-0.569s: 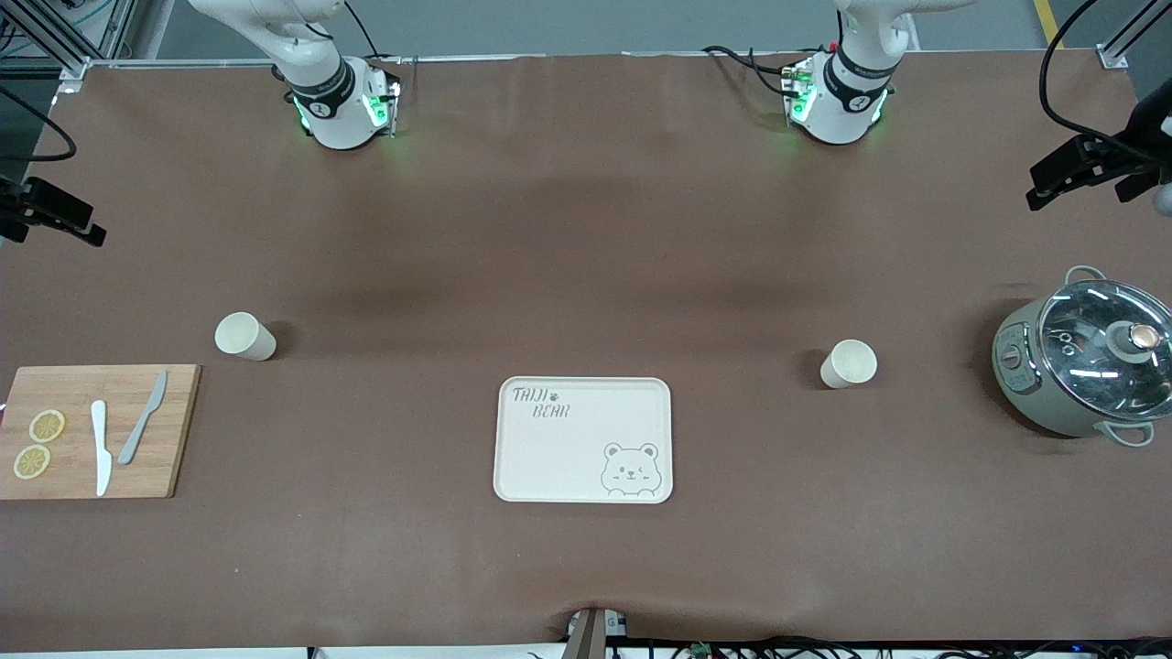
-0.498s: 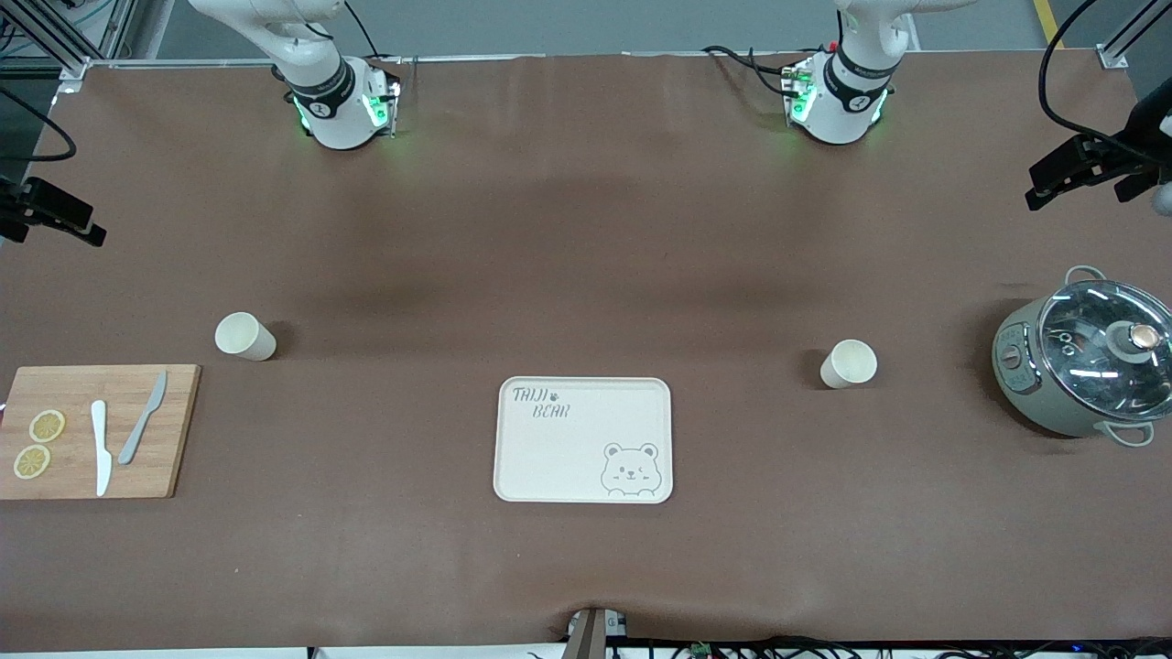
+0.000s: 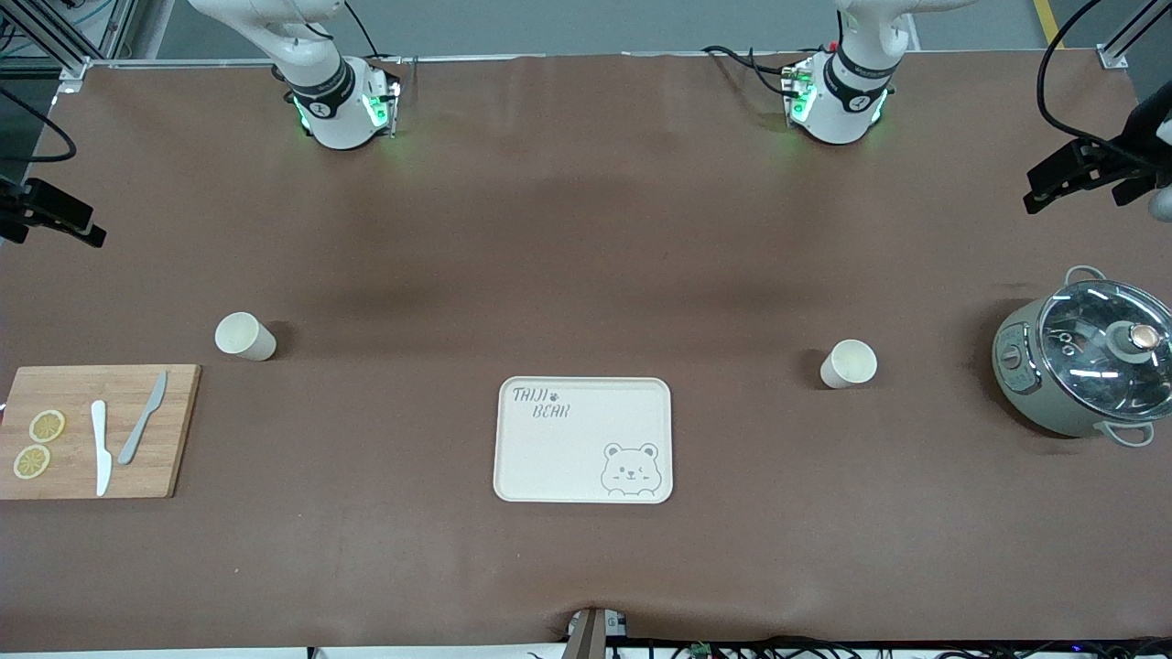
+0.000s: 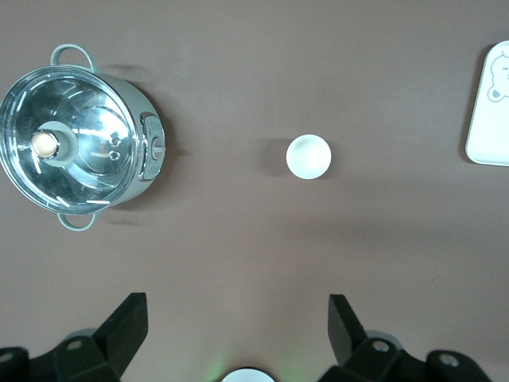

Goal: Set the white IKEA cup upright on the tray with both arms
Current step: 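Move the left gripper toward the white cup beside the pot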

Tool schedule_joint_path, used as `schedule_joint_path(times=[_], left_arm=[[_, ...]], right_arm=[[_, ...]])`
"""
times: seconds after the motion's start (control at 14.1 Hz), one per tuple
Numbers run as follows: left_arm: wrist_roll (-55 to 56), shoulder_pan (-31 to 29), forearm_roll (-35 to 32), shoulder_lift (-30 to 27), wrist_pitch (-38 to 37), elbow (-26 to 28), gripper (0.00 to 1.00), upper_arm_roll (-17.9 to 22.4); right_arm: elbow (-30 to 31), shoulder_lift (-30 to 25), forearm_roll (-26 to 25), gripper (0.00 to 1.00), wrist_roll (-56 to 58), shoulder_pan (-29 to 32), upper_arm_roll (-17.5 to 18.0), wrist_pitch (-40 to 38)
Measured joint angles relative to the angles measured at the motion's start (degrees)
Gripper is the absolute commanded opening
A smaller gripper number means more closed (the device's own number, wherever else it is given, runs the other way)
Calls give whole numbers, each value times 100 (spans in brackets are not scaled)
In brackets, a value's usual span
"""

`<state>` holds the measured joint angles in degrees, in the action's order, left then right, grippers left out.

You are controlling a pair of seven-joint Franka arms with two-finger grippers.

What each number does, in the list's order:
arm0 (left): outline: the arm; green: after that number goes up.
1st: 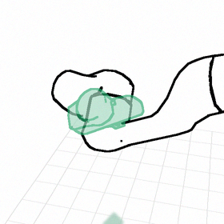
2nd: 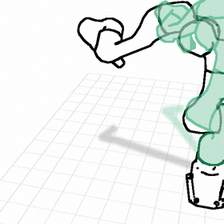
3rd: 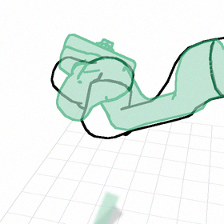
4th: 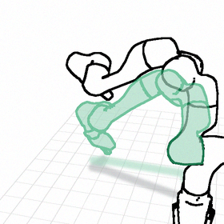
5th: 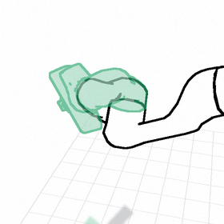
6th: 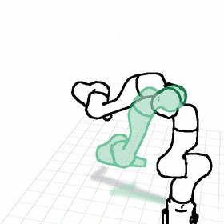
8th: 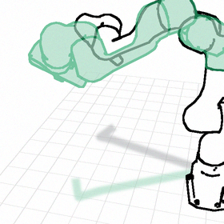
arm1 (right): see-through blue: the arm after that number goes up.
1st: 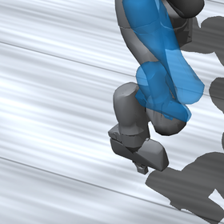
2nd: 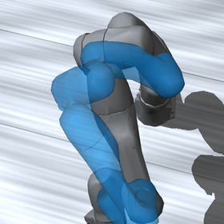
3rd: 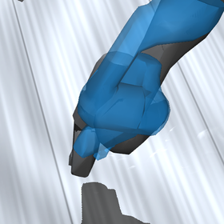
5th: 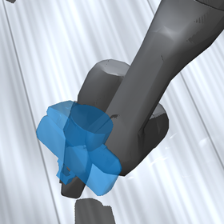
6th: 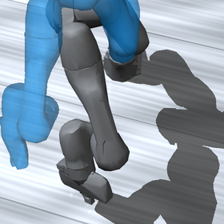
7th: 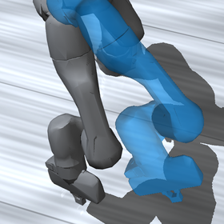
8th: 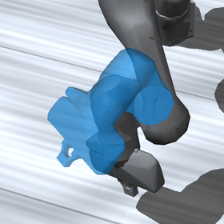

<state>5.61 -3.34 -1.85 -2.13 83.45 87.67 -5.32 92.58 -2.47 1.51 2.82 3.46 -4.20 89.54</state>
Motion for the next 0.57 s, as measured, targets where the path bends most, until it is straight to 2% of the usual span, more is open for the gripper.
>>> schedule_joint_path(times=[0.36, 0.57], left_arm=[[60, -37, 0, 447, 349, 36, 100, 11], [118, -45, 0, 567, 611, 278, 100, 13]], right_arm=[[-4, 142, 0, 100, 1, 0, 0, 29], [-6, 164, 0, 100, 1, 0, 1, 40]])
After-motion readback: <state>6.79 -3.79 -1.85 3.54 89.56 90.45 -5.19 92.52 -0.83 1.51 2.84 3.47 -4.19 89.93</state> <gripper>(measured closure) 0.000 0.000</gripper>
